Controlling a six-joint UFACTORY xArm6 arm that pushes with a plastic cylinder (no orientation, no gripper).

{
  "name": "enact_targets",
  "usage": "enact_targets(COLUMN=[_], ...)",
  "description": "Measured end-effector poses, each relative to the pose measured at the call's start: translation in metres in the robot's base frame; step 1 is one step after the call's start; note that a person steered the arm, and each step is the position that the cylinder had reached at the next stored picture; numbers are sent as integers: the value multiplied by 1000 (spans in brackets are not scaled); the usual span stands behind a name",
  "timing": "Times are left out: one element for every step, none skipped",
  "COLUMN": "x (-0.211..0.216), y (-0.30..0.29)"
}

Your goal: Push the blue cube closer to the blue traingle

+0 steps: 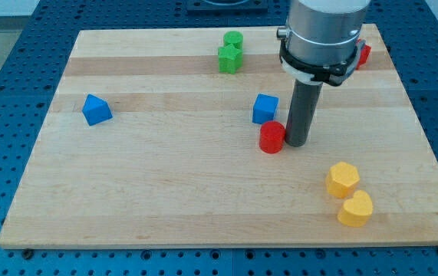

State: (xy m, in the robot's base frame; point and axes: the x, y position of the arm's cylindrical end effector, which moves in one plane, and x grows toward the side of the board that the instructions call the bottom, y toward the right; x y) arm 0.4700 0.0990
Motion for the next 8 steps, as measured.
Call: enact_targets(x=[-47,-50,-40,-40,-40,-35,-22,-30], y=[4,-16,-53,-89,-128,-116,-65,-35])
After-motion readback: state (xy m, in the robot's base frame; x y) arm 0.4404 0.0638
